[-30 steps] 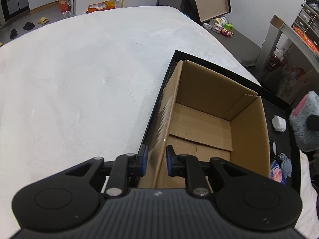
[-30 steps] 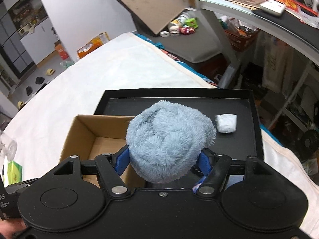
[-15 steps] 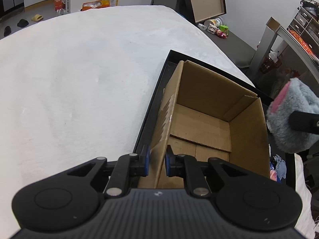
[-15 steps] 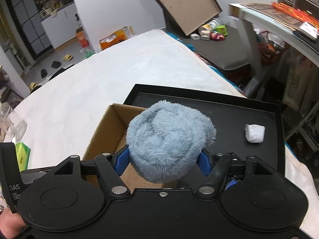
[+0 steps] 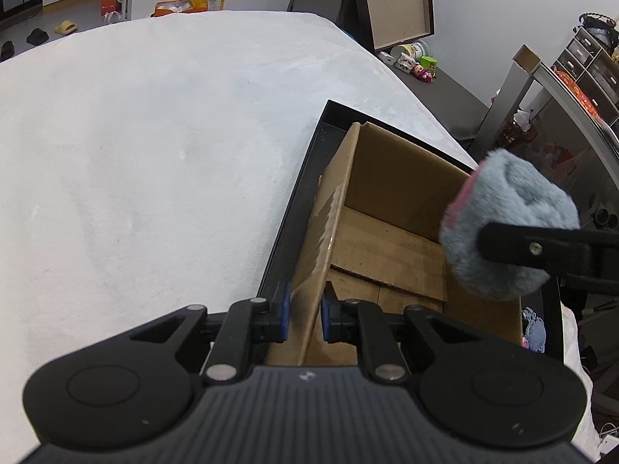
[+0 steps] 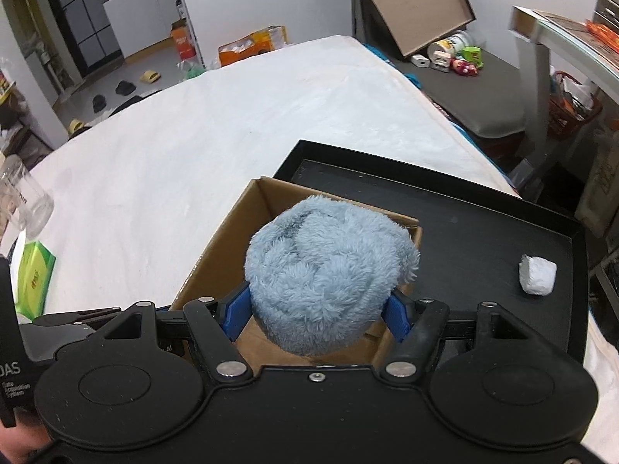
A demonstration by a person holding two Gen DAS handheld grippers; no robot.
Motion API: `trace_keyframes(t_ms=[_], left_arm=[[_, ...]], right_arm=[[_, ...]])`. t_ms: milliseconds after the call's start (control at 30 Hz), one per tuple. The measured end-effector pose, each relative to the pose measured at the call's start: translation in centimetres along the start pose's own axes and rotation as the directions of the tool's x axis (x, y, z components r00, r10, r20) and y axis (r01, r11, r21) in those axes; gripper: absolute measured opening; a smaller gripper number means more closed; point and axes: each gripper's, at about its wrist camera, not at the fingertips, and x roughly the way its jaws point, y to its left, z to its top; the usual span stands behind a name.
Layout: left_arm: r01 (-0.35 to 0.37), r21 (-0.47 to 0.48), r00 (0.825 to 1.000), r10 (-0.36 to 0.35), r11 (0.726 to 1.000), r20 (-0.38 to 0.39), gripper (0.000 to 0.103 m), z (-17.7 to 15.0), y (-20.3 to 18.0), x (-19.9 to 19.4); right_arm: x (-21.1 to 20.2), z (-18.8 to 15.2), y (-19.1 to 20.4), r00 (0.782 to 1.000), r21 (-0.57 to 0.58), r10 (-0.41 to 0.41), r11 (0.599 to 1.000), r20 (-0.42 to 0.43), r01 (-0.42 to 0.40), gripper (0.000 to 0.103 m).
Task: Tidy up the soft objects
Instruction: 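Carry the plush with the right gripper and drop it into the box, then move the right gripper to the denim apple cloth and grasp it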
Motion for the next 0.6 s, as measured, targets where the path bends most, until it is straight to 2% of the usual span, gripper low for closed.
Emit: trace_keyframes(t_ms=[100,167,233,600], left_arm=[[0.001,0.002,1.0,-0.001,1.0,-0.001,0.015,0.1,0.0,0.0],[0.001,0.003,1.0,-0.001,1.0,-0.001,0.015,0.0,0.0,-0.1],[0.001,0.01,1.0,-0.001,1.0,-0.002,0.015,0.0,-0.1,-0.1],[-0.042,0.042,0.999,0.043,0.998,-0.007,0.017,0.0,-1.0,-0.3]], right_arm=[[0.2,0.3,0.7,1.0,-0.014,-0.002,1.0,0.031,0.003,0.072],[-0.1,0.5,0.9,0.996,-0.007,-0.02,1.0,0.092,0.021,0.082],[-0.4,0.6,0.9,0.994,-0.019,-0.029,0.999,0.109,0.031,0.085],[-0.6,-0.2,-0.5,0.997,0.034,-0.057,0.998,0.051,0.056,0.087]])
